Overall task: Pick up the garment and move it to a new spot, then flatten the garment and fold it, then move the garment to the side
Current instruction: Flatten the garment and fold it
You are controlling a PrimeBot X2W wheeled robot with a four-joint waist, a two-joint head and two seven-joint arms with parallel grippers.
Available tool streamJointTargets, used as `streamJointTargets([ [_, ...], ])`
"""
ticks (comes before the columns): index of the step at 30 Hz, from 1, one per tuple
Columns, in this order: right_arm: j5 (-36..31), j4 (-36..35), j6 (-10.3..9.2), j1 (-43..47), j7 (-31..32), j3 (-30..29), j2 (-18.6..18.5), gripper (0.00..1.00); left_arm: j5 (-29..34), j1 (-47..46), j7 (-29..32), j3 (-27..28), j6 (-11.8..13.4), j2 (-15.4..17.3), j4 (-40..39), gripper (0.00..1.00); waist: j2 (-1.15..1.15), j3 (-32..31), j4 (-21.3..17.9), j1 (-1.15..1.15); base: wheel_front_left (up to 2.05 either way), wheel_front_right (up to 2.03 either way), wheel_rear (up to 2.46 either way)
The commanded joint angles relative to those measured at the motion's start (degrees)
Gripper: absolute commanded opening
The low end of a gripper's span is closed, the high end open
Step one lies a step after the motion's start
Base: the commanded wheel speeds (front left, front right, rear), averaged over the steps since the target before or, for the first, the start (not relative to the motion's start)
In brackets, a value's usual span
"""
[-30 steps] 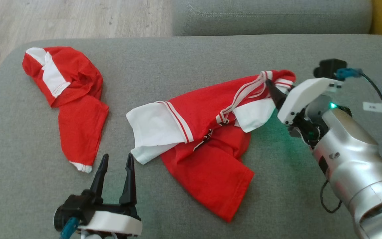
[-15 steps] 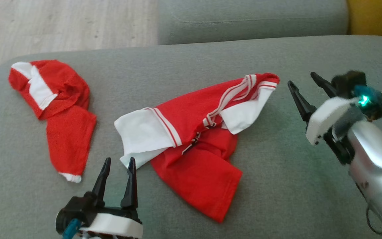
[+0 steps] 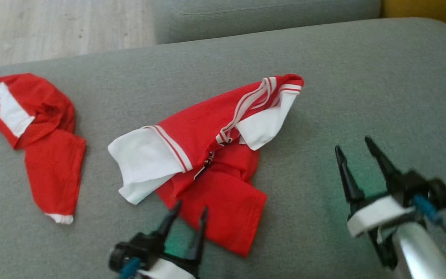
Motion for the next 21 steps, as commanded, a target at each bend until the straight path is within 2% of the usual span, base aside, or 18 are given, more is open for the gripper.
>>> streamJointTargets([
  [1, -1.7, -3.3, -0.04, -0.1, -0.7, -0.5, 1.0, 1.0, -0.3, -2.5, -0.5, -1.0, -0.3, -0.1, 0.0, 1.0, 0.0, 0.3, -0.7, 0.0, 0.0, 0.0, 0.0],
  [6, -4.6, -7.4, -0.04, 3.2, -0.8, -2.6, 4.3, 1.0, -1.8, -5.6, 1.6, -10.1, -0.3, 0.2, 4.6, 1.0, 0.0, 0.9, -2.0, 0.0, 0.0, 0.0, 0.0],
  [9, -5.3, -8.4, -0.04, 3.8, -0.8, -2.8, 5.1, 1.0, -3.1, -7.6, 3.0, -13.5, -0.4, 0.3, 7.3, 1.0, 0.0, 1.4, -2.7, 0.0, 0.0, 0.0, 0.0],
  [21, -5.2, -8.7, -0.04, 4.7, -0.8, -3.0, 6.5, 1.0, -5.1, -11.1, 6.0, -17.0, -0.4, 0.1, 16.6, 1.0, 0.0, 2.0, -3.8, 0.0, 0.0, 0.0, 0.0],
])
